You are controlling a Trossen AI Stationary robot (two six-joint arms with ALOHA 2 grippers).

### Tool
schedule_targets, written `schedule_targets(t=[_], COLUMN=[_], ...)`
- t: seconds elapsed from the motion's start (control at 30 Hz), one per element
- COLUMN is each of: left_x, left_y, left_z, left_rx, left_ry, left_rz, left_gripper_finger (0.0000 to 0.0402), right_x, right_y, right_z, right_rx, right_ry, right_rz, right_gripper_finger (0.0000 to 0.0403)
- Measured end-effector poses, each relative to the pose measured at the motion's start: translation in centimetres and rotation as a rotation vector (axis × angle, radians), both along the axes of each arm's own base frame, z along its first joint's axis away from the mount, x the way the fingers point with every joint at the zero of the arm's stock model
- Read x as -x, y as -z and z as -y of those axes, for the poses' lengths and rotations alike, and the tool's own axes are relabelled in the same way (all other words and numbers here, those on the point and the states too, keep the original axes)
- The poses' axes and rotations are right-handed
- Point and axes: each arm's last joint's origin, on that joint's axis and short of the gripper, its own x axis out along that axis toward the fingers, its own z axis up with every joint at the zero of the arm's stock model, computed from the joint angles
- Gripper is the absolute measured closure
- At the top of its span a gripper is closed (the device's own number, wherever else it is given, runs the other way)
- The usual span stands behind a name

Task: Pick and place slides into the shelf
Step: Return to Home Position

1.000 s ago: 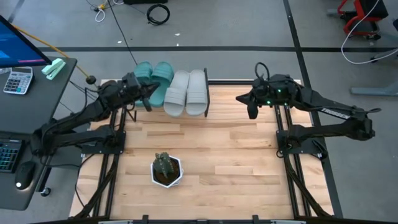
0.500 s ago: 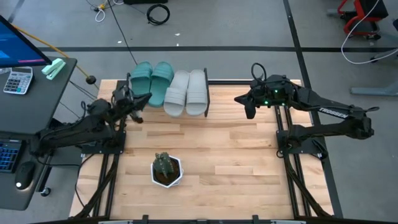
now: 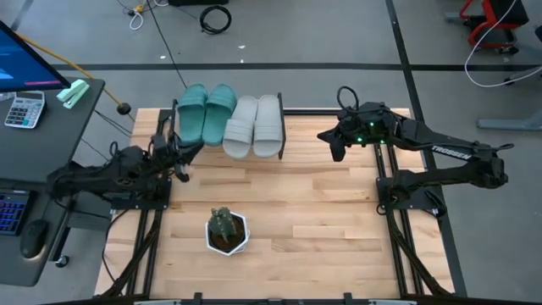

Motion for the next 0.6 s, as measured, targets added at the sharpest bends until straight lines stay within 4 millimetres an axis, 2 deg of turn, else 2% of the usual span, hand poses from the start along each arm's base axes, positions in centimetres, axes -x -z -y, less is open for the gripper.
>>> schedule_targets(t=[0.33, 0.6], left_x=[0.2, 3.1], left_y=[0.3, -0.8], left_z=[1.1, 0.9], left_rx=[-0.036, -0.111], left_ry=[0.038, 0.001], left_rz=[-0.027, 0.115], left_gripper_finger=[0.0398, 0.0399], right_x=[-0.3, -0.5], right_y=[0.2, 0.4], right_z=[0.1, 0.2], right_rx=[-0.012, -0.009], right_ry=[0.004, 0.001], right_rz=[-0.009, -0.02], right_gripper_finger=[0.0403, 0.0403])
